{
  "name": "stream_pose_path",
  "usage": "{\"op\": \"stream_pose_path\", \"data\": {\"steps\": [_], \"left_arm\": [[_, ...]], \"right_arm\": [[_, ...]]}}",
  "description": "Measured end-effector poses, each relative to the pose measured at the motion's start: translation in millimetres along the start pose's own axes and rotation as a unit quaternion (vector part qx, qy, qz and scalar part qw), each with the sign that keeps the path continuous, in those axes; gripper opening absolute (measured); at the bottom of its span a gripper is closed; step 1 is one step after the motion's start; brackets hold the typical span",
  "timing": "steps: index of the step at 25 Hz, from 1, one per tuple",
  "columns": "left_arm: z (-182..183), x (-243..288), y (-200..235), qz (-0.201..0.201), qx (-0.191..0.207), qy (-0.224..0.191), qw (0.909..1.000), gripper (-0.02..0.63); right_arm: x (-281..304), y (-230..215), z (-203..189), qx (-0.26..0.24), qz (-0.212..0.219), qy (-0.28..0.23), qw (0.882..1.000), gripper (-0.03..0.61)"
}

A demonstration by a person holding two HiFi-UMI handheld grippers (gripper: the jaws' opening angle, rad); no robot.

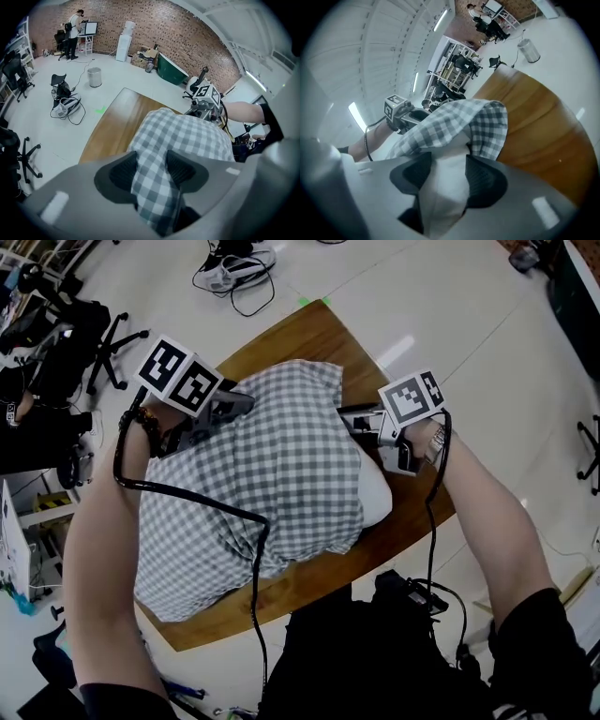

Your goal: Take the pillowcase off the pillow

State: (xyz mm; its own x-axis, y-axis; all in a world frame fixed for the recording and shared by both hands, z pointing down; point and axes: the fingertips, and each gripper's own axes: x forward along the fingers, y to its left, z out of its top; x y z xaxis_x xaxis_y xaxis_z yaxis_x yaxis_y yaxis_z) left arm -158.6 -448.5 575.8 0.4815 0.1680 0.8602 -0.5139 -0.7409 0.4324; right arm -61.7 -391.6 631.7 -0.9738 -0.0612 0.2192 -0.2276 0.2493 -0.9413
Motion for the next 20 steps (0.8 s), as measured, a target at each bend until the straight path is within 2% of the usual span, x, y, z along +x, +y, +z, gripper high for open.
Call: {"op": "stream_pose_path", "data": {"steps": [1, 3, 4, 9, 15, 20], "left_arm": [[1, -5, 2, 0.000, 0.001, 0.001, 1.0000, 0.202], [6, -19, 7, 0.006, 0.004, 0.001, 1.0000, 0.156], [8, -24, 9, 0.013, 0.006, -0.001, 0.9999, 0.129], [13, -43, 13, 0.066, -0.004, -0.018, 0.9977, 0.035], [-20, -54, -2, 0.119, -0.038, -0.033, 0.9917, 0.018], [-36, -72, -12, 0.161, -0.076, -0.029, 0.9835, 0.015]], "right_arm": [[4, 7, 2, 0.005, 0.006, 0.005, 1.000, 0.207], [9, 23, 12, -0.002, 0.010, 0.013, 1.000, 0.067], [10, 29, 16, -0.012, 0.007, 0.015, 1.000, 0.029], [-15, 38, 28, -0.082, -0.041, -0.005, 0.996, 0.012], [-37, 52, -4, -0.178, -0.115, -0.016, 0.977, 0.011], [-54, 77, -10, -0.241, -0.157, -0.023, 0.958, 0.009]]}}
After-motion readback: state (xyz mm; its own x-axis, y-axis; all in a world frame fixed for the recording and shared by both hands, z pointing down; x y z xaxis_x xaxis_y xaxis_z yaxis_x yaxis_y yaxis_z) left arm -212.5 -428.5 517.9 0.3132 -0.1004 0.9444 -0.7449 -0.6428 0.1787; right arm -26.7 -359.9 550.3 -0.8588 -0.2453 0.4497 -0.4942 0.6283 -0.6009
